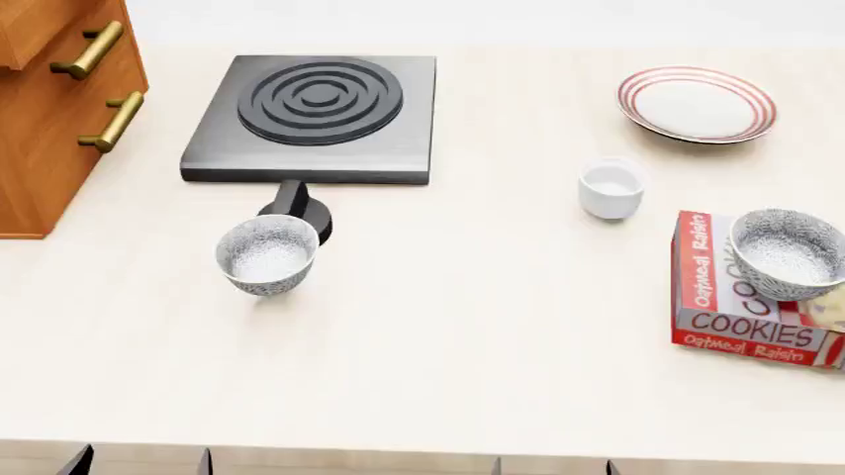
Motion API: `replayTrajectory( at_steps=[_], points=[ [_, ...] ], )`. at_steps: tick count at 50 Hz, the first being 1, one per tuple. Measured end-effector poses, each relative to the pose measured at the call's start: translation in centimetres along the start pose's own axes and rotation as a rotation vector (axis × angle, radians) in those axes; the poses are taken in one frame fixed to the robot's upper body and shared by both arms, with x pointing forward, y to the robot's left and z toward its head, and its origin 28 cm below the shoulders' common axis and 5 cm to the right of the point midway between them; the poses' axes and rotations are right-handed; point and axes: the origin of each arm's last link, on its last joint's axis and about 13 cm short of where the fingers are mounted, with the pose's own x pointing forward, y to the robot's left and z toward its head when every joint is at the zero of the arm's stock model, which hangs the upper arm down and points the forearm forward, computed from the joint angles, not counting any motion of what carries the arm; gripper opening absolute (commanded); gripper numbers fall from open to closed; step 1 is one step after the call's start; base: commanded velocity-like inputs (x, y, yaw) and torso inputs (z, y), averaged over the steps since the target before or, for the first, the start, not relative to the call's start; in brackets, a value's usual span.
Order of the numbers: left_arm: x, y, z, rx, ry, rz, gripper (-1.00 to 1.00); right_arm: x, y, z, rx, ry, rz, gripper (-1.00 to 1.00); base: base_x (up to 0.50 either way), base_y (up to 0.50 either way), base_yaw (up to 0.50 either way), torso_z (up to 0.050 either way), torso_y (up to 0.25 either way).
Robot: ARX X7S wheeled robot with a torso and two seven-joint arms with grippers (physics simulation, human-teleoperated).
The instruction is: Pick the akita bowl on the cookies box and place it on the plate.
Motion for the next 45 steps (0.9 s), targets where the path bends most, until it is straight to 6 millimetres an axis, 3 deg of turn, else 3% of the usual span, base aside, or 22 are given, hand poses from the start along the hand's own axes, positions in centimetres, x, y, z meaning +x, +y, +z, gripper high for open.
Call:
replayTrajectory(
  at_steps=[30, 35, 45],
  points=[
    [0.4, 0.1, -0.1, 0.063, 0.043, 0.043, 1.00, -0.1, -0.2, 0.8, -0.020, -0.064, -0.032, 1.00, 0.00, 0.00, 0.00, 0.000, 0.000],
    [0.7, 0.3, 1.2, 0.079, 0.013, 0.055, 1.00, 0.1, -0.4, 2.4, -0.020, -0.128, -0.042, 1.00, 0.42, 0.00, 0.00, 0.000, 0.000],
    [0.9, 0.9, 6.1, 0.093, -0.109, 0.063, 1.00, 0.0, -1.2, 7.8, -0.012, -0.283, -0.078, 1.00, 0.50, 0.00, 0.00, 0.000, 0.000]
  ],
)
